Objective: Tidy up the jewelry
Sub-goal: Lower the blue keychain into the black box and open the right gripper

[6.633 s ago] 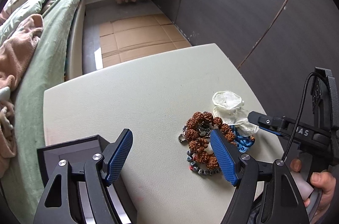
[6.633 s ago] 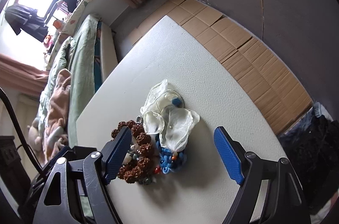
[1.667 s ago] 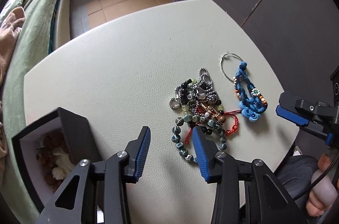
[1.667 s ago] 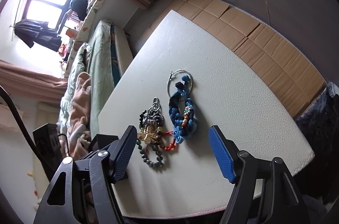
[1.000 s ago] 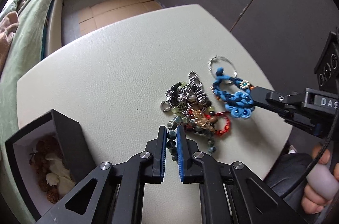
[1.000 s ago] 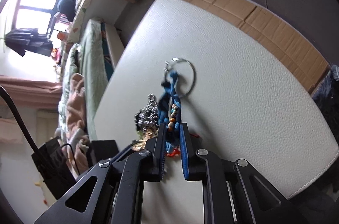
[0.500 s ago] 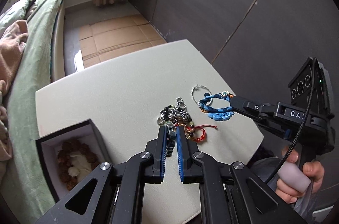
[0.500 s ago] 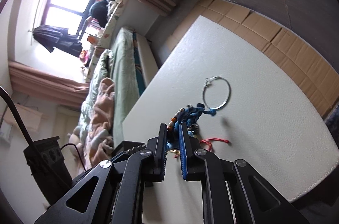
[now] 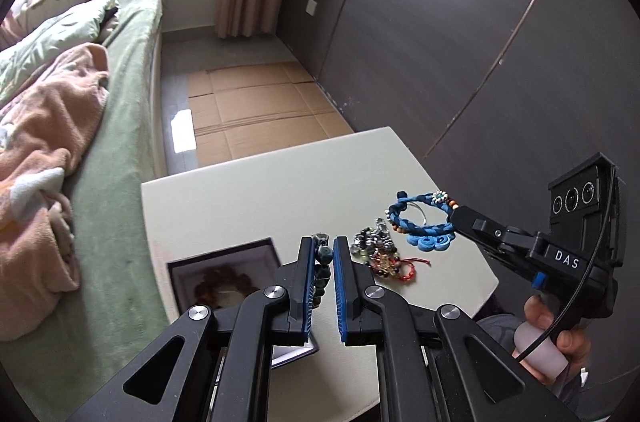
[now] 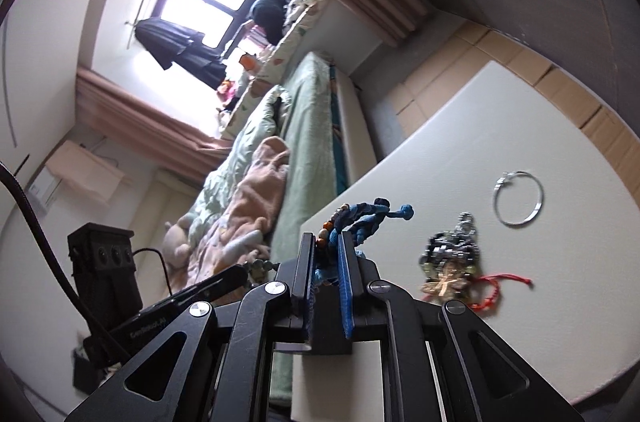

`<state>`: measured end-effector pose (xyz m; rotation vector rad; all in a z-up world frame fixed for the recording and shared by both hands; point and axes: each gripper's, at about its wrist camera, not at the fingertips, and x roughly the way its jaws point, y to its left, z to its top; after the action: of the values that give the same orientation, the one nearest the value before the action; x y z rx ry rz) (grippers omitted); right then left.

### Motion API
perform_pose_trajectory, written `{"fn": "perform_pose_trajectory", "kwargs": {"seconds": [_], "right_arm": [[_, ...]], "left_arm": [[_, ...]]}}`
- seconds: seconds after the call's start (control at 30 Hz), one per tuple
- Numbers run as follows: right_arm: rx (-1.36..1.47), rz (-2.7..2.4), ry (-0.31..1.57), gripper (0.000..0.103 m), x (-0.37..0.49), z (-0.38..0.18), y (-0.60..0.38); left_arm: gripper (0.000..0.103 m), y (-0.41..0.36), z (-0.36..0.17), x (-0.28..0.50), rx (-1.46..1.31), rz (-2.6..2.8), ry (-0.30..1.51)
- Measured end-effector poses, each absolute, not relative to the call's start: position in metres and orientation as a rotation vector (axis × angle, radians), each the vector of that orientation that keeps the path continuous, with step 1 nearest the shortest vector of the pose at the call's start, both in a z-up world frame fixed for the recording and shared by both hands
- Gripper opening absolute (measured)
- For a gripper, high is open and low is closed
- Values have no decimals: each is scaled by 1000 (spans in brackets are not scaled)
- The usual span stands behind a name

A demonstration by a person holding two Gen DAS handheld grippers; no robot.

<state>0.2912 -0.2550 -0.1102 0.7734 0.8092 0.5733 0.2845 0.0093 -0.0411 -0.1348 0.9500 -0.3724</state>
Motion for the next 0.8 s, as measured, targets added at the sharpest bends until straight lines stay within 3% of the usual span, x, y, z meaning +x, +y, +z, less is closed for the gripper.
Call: {"fn": "perform_pose_trajectory", "kwargs": {"seconds": [0.47, 0.53, 0.6, 0.67, 0.8], "right_arm": [[696, 655, 844, 12, 294, -110, -195], [687, 669, 847, 12, 294, -110, -190], [676, 681, 850, 13, 293, -110, -184], [666, 691, 852, 13, 292, -110, -178], [650, 717, 854, 13, 293, -110, -166]], "left_arm": [[12, 63, -58, 285, -233, -299, 1035], [22, 71, -60, 284, -246, -288, 1040], [52, 77, -60, 281, -257, -278, 1032], [58, 85, -58, 275, -271, -269, 1003], [58, 96, -60, 272, -285, -250, 1005]]}}
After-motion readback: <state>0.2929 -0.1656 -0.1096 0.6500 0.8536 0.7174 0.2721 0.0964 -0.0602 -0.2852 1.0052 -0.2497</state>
